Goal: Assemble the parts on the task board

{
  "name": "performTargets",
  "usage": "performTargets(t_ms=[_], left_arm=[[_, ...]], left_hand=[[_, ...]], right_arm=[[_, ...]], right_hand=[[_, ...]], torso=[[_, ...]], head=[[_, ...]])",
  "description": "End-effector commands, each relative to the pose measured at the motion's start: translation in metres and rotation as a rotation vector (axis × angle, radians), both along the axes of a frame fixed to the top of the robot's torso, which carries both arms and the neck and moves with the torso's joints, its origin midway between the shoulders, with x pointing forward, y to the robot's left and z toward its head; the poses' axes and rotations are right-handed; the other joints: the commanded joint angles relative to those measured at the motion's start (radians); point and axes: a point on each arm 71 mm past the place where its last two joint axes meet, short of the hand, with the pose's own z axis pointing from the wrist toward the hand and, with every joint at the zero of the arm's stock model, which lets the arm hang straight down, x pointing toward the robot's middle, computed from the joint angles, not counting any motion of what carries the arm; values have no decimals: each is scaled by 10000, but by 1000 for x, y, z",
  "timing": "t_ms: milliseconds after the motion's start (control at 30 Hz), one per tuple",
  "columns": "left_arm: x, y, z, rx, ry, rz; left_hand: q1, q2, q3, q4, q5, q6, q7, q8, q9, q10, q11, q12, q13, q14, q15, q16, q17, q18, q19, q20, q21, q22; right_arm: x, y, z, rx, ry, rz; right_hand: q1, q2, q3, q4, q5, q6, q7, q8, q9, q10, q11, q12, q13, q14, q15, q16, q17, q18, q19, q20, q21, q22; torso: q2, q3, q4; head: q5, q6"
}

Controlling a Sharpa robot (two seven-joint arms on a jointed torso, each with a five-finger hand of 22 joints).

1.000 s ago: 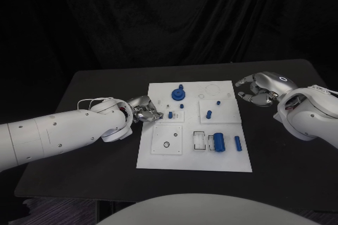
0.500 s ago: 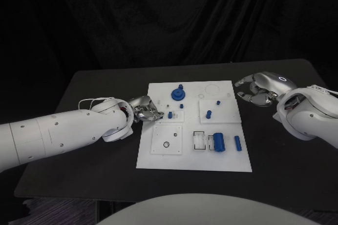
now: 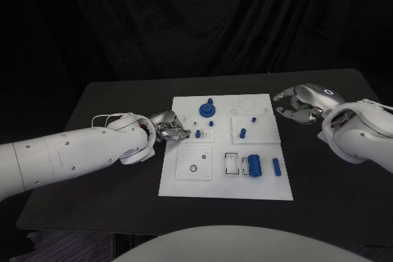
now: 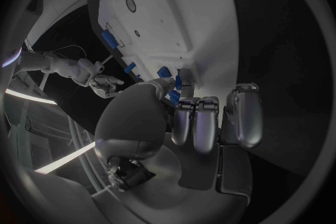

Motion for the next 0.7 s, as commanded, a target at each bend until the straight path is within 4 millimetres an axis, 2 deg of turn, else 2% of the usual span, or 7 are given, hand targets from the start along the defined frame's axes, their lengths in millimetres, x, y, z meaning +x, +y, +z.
performTargets(t_ms=[33,233,333,367,400,467,700], left_arm=[[-2,-2,-3,-80,23,-147],[-2,-2,-3,-90,18,-170],[-2,-2,-3,-95,44,-228],[-2,-2,-3,-99,51,-255],[-2,-2,-3,-103,56,-277],[-2,-2,-3,-128,58,-349],[-2,-2,-3,-152,82,-483]], left_hand=[[45,103,-3,-45,63,-32,32,-31,14,1038,-64,-44,2624,1038,-82,26,2633,-39,20,-33,-57,1825],[2,78,-55,-13,37,-23,44,-31,19,1038,-57,-44,2624,1038,-80,26,2633,-37,15,-33,-72,1826],[-140,85,-275,138,-550,-5,45,-55,18,1038,-47,-44,2624,1038,-71,26,2633,-34,9,-23,-107,1835],[-331,99,-462,291,-956,12,62,-76,1,1038,-37,-44,2624,1038,-58,26,2633,-33,4,-12,-126,1838],[-431,111,-552,323,-1077,14,70,-92,-11,1038,-26,-44,2624,1038,-51,26,2633,-31,0,-11,-137,1838],[-1024,118,-970,335,-1500,37,124,-151,-70,1038,21,-44,2624,1038,-23,26,2633,-26,-12,7,-169,1838],[-2350,269,-2287,370,-2026,88,140,-370,-259,1038,44,-44,2624,1038,8,26,2633,-19,-22,54,-234,1842]], right_arm=[[0,-1,-1,-48,63,-124],[0,-1,-1,-58,82,-134],[0,-1,-2,-66,97,-139],[0,-1,-2,-67,100,-141],[0,-1,-2,-68,103,-142],[0,-1,-2,-70,108,-144],[0,-1,-2,-78,126,-146]], right_hand=[[-108,-1,63,-1,54,24,15,-58,-16,1042,8,27,2629,968,49,-61,2444,133,119,41,-57,1936],[-108,-1,63,-1,54,24,15,-58,-16,1042,8,27,2629,968,49,-61,2444,133,119,41,-57,1936],[-108,-1,63,-1,54,24,15,-58,-16,1042,8,27,2629,968,49,-61,2444,133,119,41,-57,1936],[-108,-1,63,-1,54,24,15,-58,-16,1042,8,27,2629,968,49,-61,2444,133,119,41,-57,1936],[-108,-1,63,-1,54,24,15,-58,-16,1042,8,27,2629,968,49,-61,2444,133,119,41,-57,1936],[-108,-1,63,-1,54,24,15,-58,-16,1042,8,27,2629,968,49,-61,2444,133,119,41,-57,1936],[-108,-1,63,-1,54,24,15,-58,-16,1042,8,27,2629,968,49,-61,2444,133,119,41,-57,1936]], torso=[[3,-1,4],[2,-2,0],[2,-4,-1],[2,-3,0],[2,-4,1],[1,-3,1],[2,-3,1]], head=[[0,-2],[18,-2],[26,-2],[32,-2],[41,-2],[42,-2],[36,-2]])
